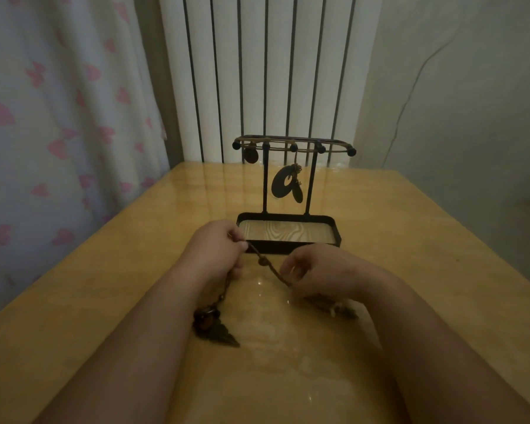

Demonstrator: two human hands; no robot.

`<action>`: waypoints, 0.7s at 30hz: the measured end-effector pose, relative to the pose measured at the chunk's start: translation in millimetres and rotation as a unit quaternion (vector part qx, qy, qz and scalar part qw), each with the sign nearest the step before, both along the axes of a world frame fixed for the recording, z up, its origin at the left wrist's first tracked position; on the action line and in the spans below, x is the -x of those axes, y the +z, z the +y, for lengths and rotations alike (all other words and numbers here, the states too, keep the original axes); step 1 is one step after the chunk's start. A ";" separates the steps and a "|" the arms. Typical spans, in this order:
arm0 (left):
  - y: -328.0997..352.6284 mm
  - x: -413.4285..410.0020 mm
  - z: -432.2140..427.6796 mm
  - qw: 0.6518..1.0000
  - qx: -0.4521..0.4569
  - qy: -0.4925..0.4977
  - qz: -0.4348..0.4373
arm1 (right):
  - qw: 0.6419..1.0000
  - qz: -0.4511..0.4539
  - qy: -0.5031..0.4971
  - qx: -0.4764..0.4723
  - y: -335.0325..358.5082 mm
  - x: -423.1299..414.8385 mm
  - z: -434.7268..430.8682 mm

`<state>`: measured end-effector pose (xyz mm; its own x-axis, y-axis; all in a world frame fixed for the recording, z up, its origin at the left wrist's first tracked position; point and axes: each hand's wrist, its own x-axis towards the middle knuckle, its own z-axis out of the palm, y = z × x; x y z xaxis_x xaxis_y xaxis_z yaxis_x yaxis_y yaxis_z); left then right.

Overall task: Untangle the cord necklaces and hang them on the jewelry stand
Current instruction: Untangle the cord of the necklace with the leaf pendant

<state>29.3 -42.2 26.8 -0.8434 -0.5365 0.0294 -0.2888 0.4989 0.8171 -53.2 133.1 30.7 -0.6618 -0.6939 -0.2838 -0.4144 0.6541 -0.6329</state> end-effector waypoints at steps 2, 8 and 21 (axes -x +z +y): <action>0.4 0.4 -7.4 0.999 -0.037 0.020 0.011 | 0.999 0.026 0.007 -0.022 -2.6 -0.8 -1.8; 1.9 -2.7 -25.3 0.996 0.060 0.040 -0.061 | 0.996 0.067 -0.051 0.034 -2.0 8.1 6.8; 3.6 -1.7 10.9 0.977 0.161 -0.125 -0.069 | 0.988 0.100 -0.089 0.072 -4.7 9.1 3.0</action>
<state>31.0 -31.3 30.4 -0.9545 -0.2957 0.0392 -0.2223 0.7927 0.5677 -62.4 136.1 26.0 -0.8104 -0.5845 -0.0408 -0.4272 0.6371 -0.6416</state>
